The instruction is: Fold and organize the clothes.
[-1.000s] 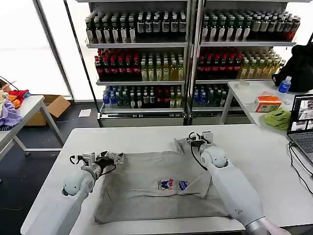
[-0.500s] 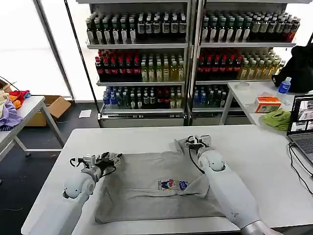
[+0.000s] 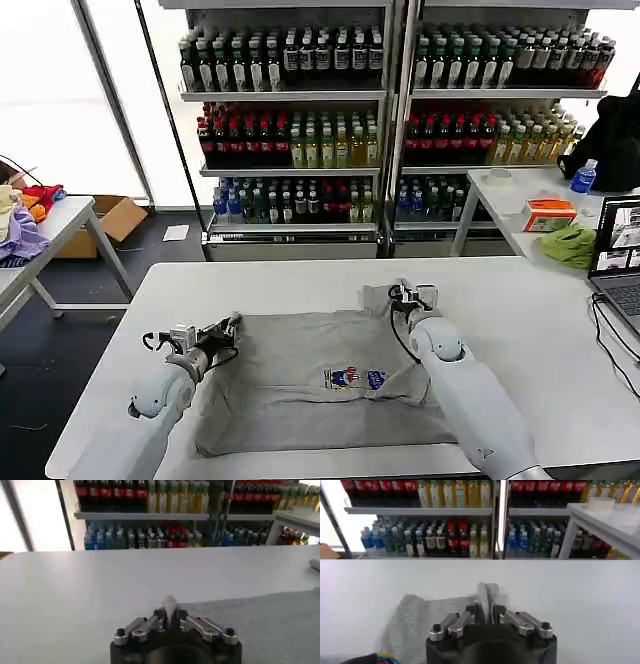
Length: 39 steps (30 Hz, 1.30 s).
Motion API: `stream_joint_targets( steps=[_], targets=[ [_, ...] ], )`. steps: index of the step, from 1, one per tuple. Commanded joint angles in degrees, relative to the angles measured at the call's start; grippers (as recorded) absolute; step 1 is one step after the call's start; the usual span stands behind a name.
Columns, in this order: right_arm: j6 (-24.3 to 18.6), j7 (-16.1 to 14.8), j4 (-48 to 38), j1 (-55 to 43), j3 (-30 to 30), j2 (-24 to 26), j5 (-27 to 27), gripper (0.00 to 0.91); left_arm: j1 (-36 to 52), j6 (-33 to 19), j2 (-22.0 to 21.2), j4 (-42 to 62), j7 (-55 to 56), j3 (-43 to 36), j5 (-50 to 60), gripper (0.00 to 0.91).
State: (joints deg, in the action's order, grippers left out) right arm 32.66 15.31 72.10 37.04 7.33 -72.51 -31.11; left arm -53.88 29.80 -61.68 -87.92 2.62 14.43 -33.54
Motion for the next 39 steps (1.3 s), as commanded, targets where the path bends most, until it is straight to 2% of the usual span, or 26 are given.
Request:
stream_joint_targets(
  steps=[1,8,20,28,32,39],
  targets=[
    [0.48,1.16,4.88,1.97,1.30,0.15,-1.38,0.000,-0.75,-2.40,-0.85,-0.71,0.52,0.57,-0.03,0.000],
    [0.32,2.93,12.79,5.15,5.12,0.11,-2.70,0.000,-1.84,-4.39,-0.40,-3.87,1.62,1.86,-1.93,0.000],
    [-1.41,3.04,31.95,12.60,6.62,3.55,-2.08,0.000,-10.36,-6.55,1.70,-17.26,2.32,7.10,-4.40,0.000],
    [-1.76,4.38,39.12,20.89,8.44,4.18,-1.51,0.000,-16.82,-6.34,2.75,-23.58,2.18,9.98,-3.93,0.000],
    [-1.35,5.41,42.80,27.17,9.28,4.51,1.21,0.000,-21.52,-6.51,2.91,-26.17,1.64,10.45,-1.87,0.000],
    [-2.13,6.52,44.17,35.10,12.68,4.36,1.74,0.000,-25.23,-7.36,1.04,-24.99,0.34,10.09,2.95,0.000]
  ],
)
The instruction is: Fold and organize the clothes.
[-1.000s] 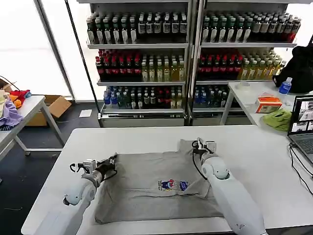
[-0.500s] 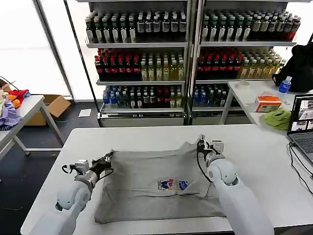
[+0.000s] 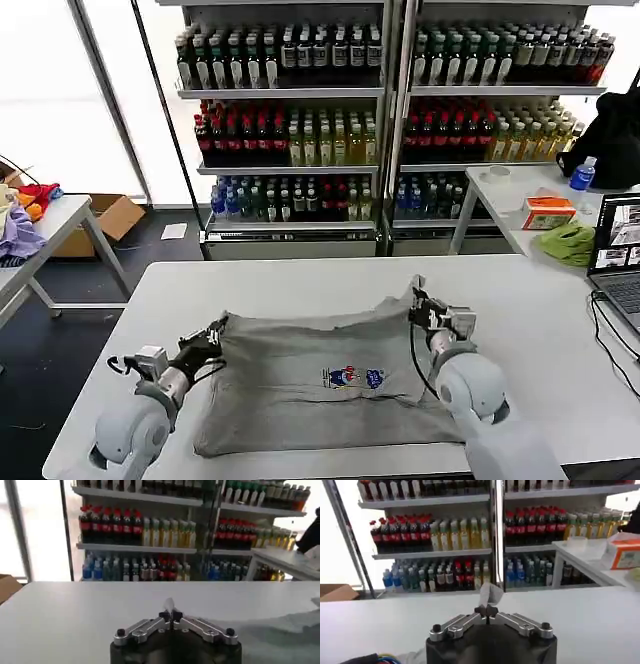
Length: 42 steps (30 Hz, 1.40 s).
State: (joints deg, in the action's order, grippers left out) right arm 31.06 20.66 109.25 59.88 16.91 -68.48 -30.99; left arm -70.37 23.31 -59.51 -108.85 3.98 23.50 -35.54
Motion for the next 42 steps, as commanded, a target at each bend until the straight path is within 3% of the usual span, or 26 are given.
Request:
stream_joint_targets(
  steps=[1,12,19,22,42],
  targets=[
    [-1.32,1.37,6.87,13.56,3.65,0.14,2.10,0.000,-9.07,-0.86,-1.65,-3.51,-1.24,0.93,5.45,0.000],
    [-3.02,1.90,8.96,23.11,8.90,0.85,4.29,0.000,-11.02,-1.18,-2.75,-1.81,-2.26,1.01,8.09,0.000],
    [-4.48,1.80,11.46,27.57,8.88,-0.45,7.57,0.000,-12.49,-1.17,-2.33,-2.78,-2.54,1.37,8.64,0.000],
    [-6.41,1.48,11.38,29.18,8.36,-0.77,11.39,0.000,-12.80,-1.35,-2.42,-2.83,-2.41,1.21,9.09,0.000],
    [-8.26,1.90,14.32,31.57,8.04,-1.17,15.04,0.000,-13.27,-1.34,-3.58,-4.18,-2.93,2.05,11.05,0.000]
  ],
)
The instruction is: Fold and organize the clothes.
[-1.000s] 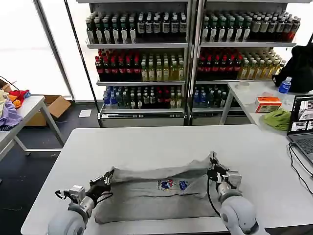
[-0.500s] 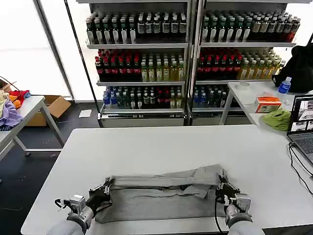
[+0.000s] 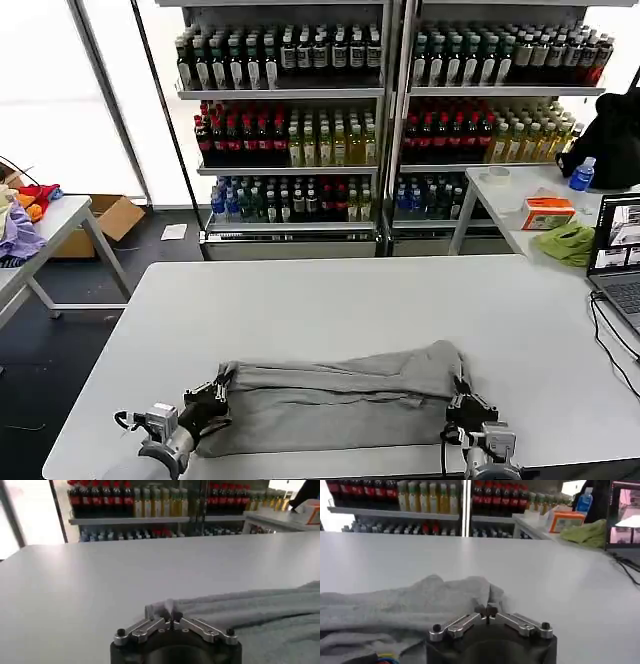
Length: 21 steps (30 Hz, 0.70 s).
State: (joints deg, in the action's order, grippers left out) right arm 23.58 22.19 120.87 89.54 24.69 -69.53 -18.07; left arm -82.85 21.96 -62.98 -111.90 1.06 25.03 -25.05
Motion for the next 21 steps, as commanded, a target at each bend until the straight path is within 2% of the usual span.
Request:
stream_joint_targets(
  steps=[1,5,9,10,11,14,15,16,17,18,21],
  targets=[
    [-0.76,0.42,3.33,2.08,0.32,-0.10,2.17,0.000,-0.92,0.01,-0.02,-1.19,-0.02,0.53,0.59,0.000],
    [-0.94,0.41,5.07,3.70,0.18,0.06,3.28,0.000,-1.01,-0.11,-0.09,-0.58,-0.16,0.53,1.51,0.000],
    [-1.91,0.69,1.62,3.65,-1.72,-0.21,4.98,0.000,-0.72,0.04,-0.96,-0.97,-0.08,0.31,2.16,0.020],
    [-2.15,0.90,0.45,3.52,-2.14,-0.28,5.40,0.000,-0.69,0.11,-1.04,-1.08,-0.01,0.32,2.32,0.846],
    [-2.51,1.02,-0.45,3.35,-2.49,-0.37,5.53,0.000,-0.68,0.19,-1.12,-1.30,0.04,0.34,2.53,0.907],
    [-3.24,1.68,-3.15,2.63,-2.74,-0.65,6.21,0.000,-1.06,0.45,-1.15,-2.06,0.06,0.63,2.96,0.907],
    [-3.25,1.71,-3.60,2.45,-2.69,-0.66,6.32,0.071,-1.26,0.43,-1.18,-2.30,0.05,0.84,3.04,0.907],
    [-3.26,2.16,-4.33,2.12,-2.62,-0.64,6.31,0.282,-1.55,0.43,-1.18,-2.67,0.04,1.04,3.06,0.907],
    [-3.21,2.29,-4.87,1.94,-2.56,-0.60,6.29,0.846,-1.83,0.42,-1.15,-3.12,0.03,1.24,3.06,0.907],
    [-3.17,2.38,-5.47,1.84,-2.57,-0.52,6.43,0.907,-2.15,0.43,-1.13,-3.57,0.04,1.55,3.05,0.907],
    [-3.31,2.38,-6.35,1.66,-2.68,-0.39,6.87,0.907,-3.01,0.40,-1.09,-5.76,0.05,2.32,3.06,0.907]
  ],
)
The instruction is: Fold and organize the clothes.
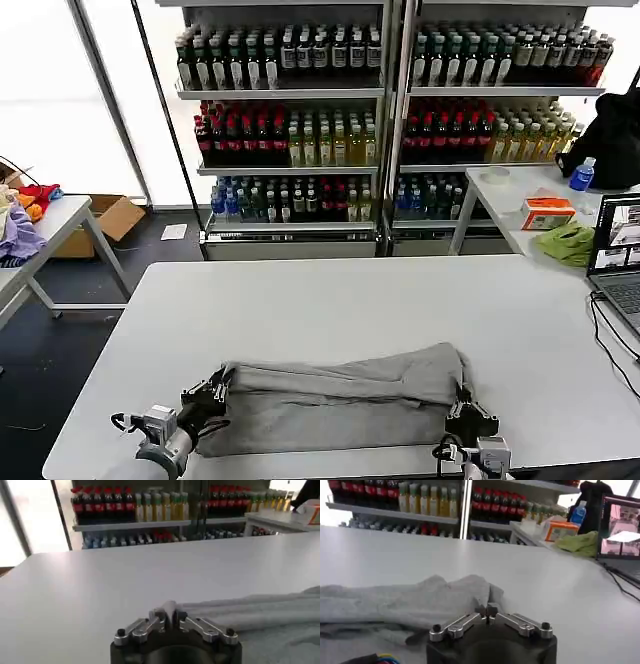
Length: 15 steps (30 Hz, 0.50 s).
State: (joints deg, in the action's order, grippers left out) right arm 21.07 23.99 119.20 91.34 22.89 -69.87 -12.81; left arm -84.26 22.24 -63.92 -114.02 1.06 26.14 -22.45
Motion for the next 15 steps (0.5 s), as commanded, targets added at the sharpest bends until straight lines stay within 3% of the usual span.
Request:
stream_joint_targets(
  steps=[1,11,15],
  targets=[
    [-0.79,0.55,-4.75,-0.15,-0.87,-0.07,1.66,0.907,-1.73,0.12,-0.17,-4.11,0.07,1.34,0.45,0.907],
    [-3.85,0.79,5.72,3.14,2.37,0.92,3.16,0.907,-2.62,0.62,-4.31,-7.60,2.10,2.56,0.93,0.907],
    [-2.90,0.92,10.56,2.66,2.88,1.50,1.37,0.907,-2.57,1.11,-7.08,-6.77,2.77,2.33,1.19,0.907]
  ],
)
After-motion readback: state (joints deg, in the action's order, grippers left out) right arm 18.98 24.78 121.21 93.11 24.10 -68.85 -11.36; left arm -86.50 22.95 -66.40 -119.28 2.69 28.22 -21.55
